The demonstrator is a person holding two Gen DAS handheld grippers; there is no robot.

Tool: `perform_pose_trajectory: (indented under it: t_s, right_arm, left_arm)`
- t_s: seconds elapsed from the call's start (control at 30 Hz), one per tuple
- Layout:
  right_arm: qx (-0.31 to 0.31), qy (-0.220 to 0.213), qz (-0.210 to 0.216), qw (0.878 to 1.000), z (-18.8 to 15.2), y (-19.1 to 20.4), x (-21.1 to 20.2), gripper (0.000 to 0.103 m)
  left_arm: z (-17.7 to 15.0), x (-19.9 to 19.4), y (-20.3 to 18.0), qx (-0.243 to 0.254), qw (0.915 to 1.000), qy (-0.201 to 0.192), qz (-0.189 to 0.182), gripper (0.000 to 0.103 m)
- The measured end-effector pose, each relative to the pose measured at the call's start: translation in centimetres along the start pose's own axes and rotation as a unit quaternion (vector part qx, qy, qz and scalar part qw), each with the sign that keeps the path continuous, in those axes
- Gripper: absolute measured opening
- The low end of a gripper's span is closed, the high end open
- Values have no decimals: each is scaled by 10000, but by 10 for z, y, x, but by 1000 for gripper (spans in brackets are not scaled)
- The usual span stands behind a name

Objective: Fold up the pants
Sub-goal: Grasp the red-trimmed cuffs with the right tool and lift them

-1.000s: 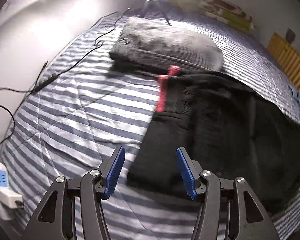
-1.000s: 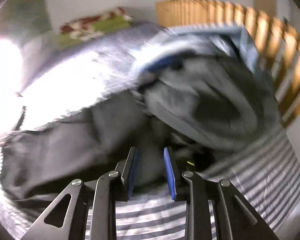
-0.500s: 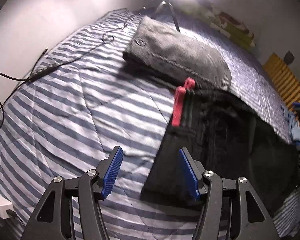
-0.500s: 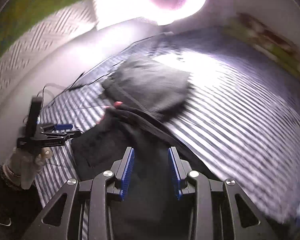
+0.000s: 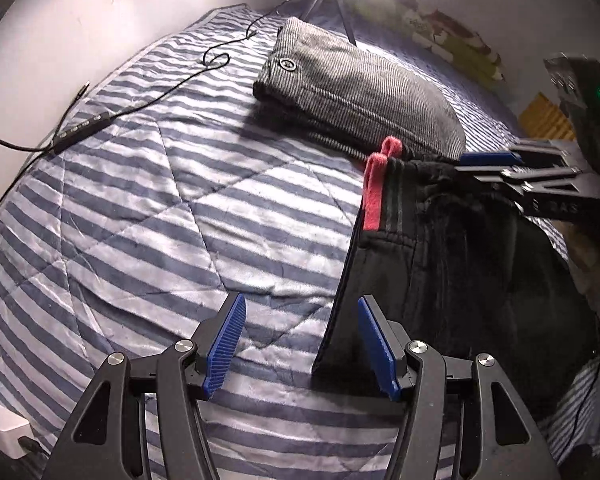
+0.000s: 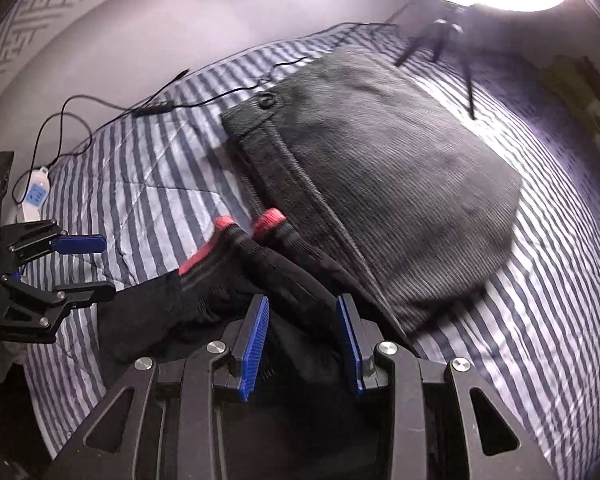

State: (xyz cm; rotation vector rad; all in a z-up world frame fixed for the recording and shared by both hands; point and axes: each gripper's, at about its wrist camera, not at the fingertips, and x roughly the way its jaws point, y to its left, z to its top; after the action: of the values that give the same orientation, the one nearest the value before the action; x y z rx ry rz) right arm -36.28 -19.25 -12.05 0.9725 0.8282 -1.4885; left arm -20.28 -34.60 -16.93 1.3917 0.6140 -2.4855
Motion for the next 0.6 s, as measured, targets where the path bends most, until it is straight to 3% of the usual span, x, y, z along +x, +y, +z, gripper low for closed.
perform_pose_trajectory:
  t_s: [0.33, 0.43, 0.6]
  right_arm:
    - [-784, 307, -182, 9963, 15, 29, 35, 32]
    - [-799, 320, -210, 9961, 15, 32, 33, 14]
    - [-1184, 283, -424, 9917, 12, 41, 28, 11]
  left_arm:
    - [-4, -6, 20, -178, 9998, -17, -20, 62]
    - [-2, -11, 24, -283, 9995, -77, -104, 62]
    - [-1, -14, 22, -248, 9996, -107, -67, 62]
